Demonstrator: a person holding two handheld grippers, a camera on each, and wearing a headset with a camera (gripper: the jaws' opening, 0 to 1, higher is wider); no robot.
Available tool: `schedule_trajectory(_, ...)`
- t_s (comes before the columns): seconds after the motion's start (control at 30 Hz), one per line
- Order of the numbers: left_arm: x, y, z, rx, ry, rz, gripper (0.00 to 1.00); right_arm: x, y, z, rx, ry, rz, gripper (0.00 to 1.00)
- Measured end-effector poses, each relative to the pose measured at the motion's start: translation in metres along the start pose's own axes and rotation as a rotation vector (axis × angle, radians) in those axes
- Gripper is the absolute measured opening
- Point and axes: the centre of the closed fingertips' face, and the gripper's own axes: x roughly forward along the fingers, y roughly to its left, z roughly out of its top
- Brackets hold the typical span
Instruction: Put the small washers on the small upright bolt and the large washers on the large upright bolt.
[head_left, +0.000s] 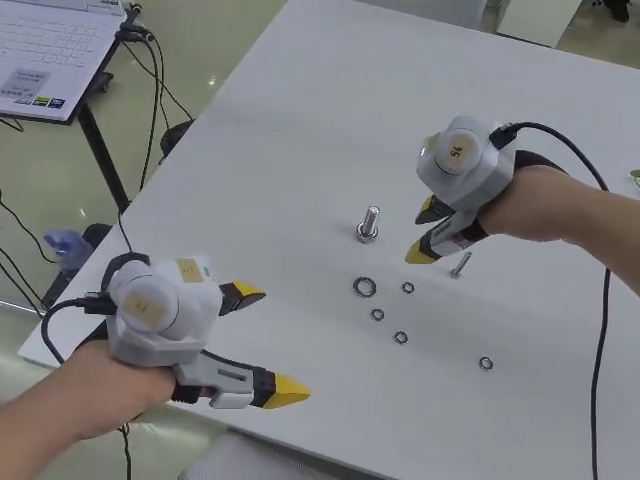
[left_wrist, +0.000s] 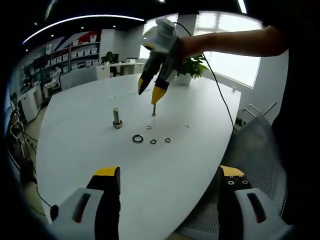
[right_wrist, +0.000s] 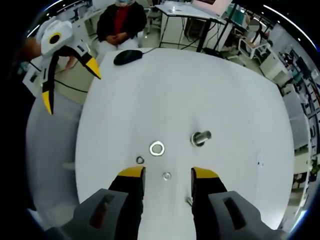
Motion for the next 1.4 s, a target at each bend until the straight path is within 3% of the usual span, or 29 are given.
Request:
schedule_trajectory(0.3,0.004,0.003,-0.008,-0.001,0.011,0.029,0.82,0.025,0.010,0.010,-0.020,-0.056,0.040,0.35)
schedule_trajectory(0.87,0.006,-0.004,-0.020,-0.010,0.031,0.027,0.80,0.081,0.027,0.006,-0.091,0.027,0.120,0.34)
schedule_trajectory(1.03,0.006,-0.006,-0.019,-0.015,0.028,0.026,0.80,0.096,0.028,0.003,-0.101,0.045,0.127,0.34)
schedule_trajectory(1.1,0.005,-0.007,-0.018,-0.016,0.025,0.027,0.80,0.110,0.025,-0.003,-0.101,0.055,0.127,0.34)
schedule_trajectory(1.4,0.005,-0.010,-0.022,-0.034,0.023,0.034,0.78,0.118,0.025,-0.006,-0.100,0.076,0.137,0.34)
